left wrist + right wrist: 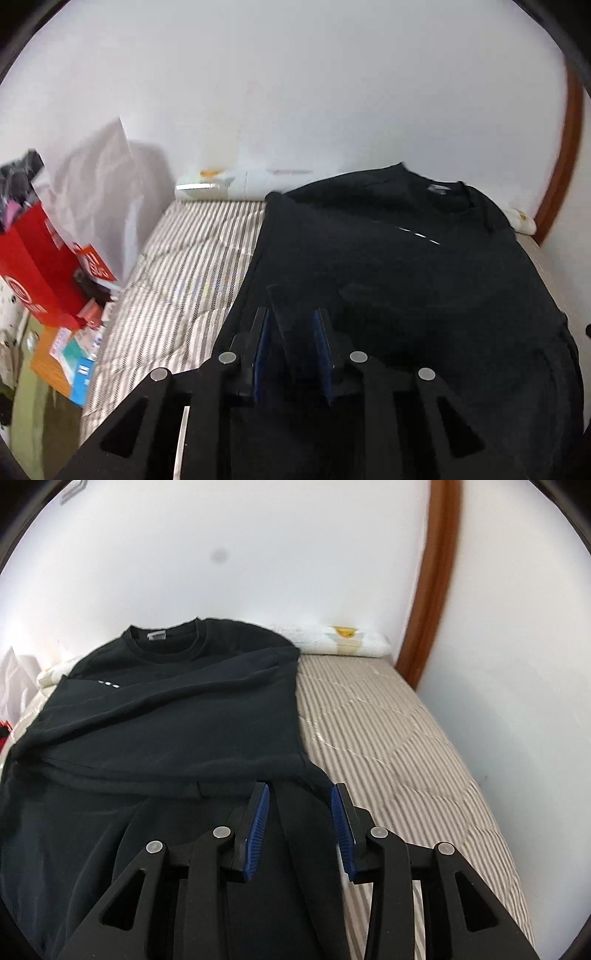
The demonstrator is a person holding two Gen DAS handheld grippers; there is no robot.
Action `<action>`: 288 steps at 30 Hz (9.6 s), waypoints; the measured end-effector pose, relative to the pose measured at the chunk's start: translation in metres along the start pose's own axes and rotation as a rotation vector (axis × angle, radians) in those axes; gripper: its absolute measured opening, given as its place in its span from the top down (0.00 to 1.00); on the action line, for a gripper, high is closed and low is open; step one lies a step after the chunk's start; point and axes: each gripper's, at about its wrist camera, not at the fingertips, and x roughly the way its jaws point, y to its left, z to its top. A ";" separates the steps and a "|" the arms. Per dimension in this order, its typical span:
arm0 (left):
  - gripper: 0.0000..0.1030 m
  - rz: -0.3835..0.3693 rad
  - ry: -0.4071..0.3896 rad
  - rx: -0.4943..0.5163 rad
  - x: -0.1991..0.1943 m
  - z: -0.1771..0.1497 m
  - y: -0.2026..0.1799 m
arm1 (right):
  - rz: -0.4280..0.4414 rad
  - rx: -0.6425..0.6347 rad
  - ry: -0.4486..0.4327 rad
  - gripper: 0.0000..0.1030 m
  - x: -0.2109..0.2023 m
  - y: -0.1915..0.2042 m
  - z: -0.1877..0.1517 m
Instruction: Fold small clothes
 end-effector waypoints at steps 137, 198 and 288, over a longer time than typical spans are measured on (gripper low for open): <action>0.91 -0.025 0.129 -0.107 -0.113 -0.178 0.008 | 0.247 0.015 0.086 0.92 -0.046 -0.014 -0.125; 0.49 0.015 0.063 -0.244 -0.035 -0.051 0.009 | 0.275 -0.071 -0.003 0.50 0.018 -0.034 0.032; 0.63 -0.339 0.114 -0.121 -0.161 -0.183 -0.009 | 0.316 0.012 0.127 0.81 -0.095 0.010 -0.141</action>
